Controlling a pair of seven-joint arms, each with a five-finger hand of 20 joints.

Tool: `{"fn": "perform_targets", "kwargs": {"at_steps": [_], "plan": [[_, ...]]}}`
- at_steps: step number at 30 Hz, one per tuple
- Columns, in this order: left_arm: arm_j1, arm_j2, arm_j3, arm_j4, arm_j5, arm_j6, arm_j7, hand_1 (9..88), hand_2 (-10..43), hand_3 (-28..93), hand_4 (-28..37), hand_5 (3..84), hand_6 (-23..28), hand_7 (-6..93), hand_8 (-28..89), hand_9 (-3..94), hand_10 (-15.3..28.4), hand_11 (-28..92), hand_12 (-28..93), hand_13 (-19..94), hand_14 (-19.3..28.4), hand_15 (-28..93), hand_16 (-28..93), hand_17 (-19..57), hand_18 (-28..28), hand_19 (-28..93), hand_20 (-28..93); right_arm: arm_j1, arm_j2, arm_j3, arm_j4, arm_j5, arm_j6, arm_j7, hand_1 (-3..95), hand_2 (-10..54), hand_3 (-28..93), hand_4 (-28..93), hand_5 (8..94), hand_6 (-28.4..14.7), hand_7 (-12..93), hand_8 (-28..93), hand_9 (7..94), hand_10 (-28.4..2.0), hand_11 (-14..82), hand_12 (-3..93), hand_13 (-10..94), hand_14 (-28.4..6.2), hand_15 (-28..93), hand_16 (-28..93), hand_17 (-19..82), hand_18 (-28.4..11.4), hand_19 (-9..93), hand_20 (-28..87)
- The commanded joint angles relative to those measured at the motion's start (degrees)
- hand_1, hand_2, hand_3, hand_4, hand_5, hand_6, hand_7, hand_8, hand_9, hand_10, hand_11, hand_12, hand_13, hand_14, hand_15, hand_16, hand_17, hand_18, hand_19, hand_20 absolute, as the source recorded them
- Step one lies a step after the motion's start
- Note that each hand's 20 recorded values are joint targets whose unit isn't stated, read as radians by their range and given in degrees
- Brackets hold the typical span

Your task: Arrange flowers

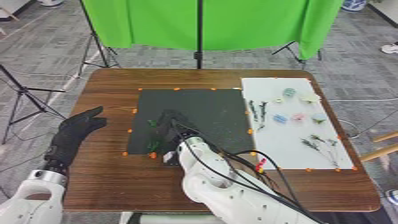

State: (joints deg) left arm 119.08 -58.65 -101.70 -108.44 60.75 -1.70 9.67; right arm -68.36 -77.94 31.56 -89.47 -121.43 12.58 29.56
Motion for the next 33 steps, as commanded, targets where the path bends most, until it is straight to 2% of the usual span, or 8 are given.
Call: {"fn": "perform_targets", "kwargs": {"at_steps": [1, 4, 8, 11, 15, 23, 28, 33], "plan": [[0.7, -0.93, -0.64, 0.18, 0.41, -1.12, -1.09, 24.4, -3.8, 67, -22.2, 44.0, 5.5, 8.0, -5, 45.5, 14.4, 18, 14, 35, 19.0, 16, 4, 4.2, 15.8, 8, 18, -1.0, 0.8, 2.6, -1.3, -3.4, -0.3, -0.6, 37.4, -9.5, 62, -3, 81.6, -3.1, 35, 11, 93.7, -11.8, 40.5, 22.2, 94, -0.5, 66, 23, 70, -12.7, 93, 49], [1.6, -1.22, -1.93, -0.39, 0.44, -1.45, -1.67, 24.5, -3.8, 67, -22.0, 44.0, 5.4, 8.0, -5, 45.5, 14.4, 18, 14, 35, 19.0, 16, 4, 4.2, 15.8, 8, 18, 0.6, 5.2, 3.2, -5.8, -2.7, 1.2, -0.1, 37.2, -9.5, 63, -3, 81.6, -3.2, 35, 11, 93.7, -11.9, 40.3, 22.3, 94, -0.6, 65, 23, 70, -13.0, 93, 49], [3.5, -1.5, -4.09, -1.49, 0.46, -0.91, -1.81, 24.5, -3.9, 67, -21.9, 44.0, 5.4, 8.0, -5, 45.4, 14.4, 18, 14, 35, 19.0, 16, 4, 4.2, 15.8, 8, 18, 2.8, 17.9, 4.8, -16.2, 0.3, 5.0, 1.1, 35.5, -9.5, 64, -4, 80.9, -3.3, 34, 7, 93.0, -12.3, 37.7, 23.1, 94, -1.3, 63, 25, 68, -13.5, 93, 48], [5.0, -1.83, -5.64, -2.3, 0.23, -0.43, -1.85, 24.7, -4.3, 67, -21.8, 44.0, 5.4, 8.0, -5, 45.3, 14.4, 18, 14, 35, 19.0, 16, 4, 4.1, 15.8, 8, 18, -4.3, 27.6, 15.7, -24.7, -0.9, 2.2, 0.0, 34.4, -9.5, 64, -5, 78.7, -3.5, 32, -5, 90.7, -13.3, 34.0, 23.8, 94, -2.8, 56, 31, 67, -13.6, 93, 48], [6.6, -2.13, -6.9, -3.03, 0.18, -0.11, -2.13, 25.0, -4.7, 67, -21.5, 44.0, 5.4, 8.1, -5, 45.4, 14.4, 18, 14, 35, 19.0, 16, 4, 4.1, 15.8, 8, 18, -18.9, 36.9, 34.0, -31.1, -2.3, -2.4, 1.9, 33.5, -9.5, 64, -6, 77.3, -3.4, 29, -8, 88.9, -13.5, 31.3, 24.2, 93, -3.4, 55, 34, 65, -13.8, 93, 50], [8.2, -2.31, -8.19, -3.82, 0.48, -0.15, -2.66, 25.4, -5.1, 66, -21.0, 44.0, 5.4, 8.2, -5, 45.4, 14.3, 18, 14, 35, 19.0, 16, 4, 4.1, 15.8, 8, 18, -44.2, 43.2, 61.1, -30.6, -3.3, -10.8, 7.7, 31.7, -9.5, 62, -9, 76.3, -3.5, 23, -7, 87.0, -13.5, 29.3, 24.7, 92, -3.6, 55, 35, 64, -14.4, 93, 52], [7.7, -1.65, -8.0, -3.77, 0.89, -0.54, -3.1, 25.9, -5.2, 66, -20.7, 43.9, 5.4, 8.2, -5, 45.3, 14.3, 18, 14, 35, 19.0, 16, 4, 4.1, 15.8, 8, 18, -47.4, 44.4, 62.8, -28.0, -2.4, -17.4, 9.8, 31.3, -9.5, 61, -11, 75.3, -3.8, 21, -7, 85.4, -13.6, 27.1, 24.3, 90, -3.8, 55, 35, 62, -14.8, 93, 52], [7.4, -1.42, -7.95, -3.93, 2.44, -1.33, -3.64, 26.1, -5.3, 66, -20.5, 44.0, 5.4, 8.1, -5, 45.3, 14.2, 18, 14, 35, 19.0, 16, 4, 4.1, 15.8, 8, 18, -47.7, 44.6, 61.7, -25.2, -2.0, -19.7, 10.2, 31.1, -9.5, 61, -12, 74.9, -3.8, 19, -7, 85.0, -13.6, 26.4, 24.5, 90, -3.9, 55, 34, 62, -15.0, 93, 53]]}}
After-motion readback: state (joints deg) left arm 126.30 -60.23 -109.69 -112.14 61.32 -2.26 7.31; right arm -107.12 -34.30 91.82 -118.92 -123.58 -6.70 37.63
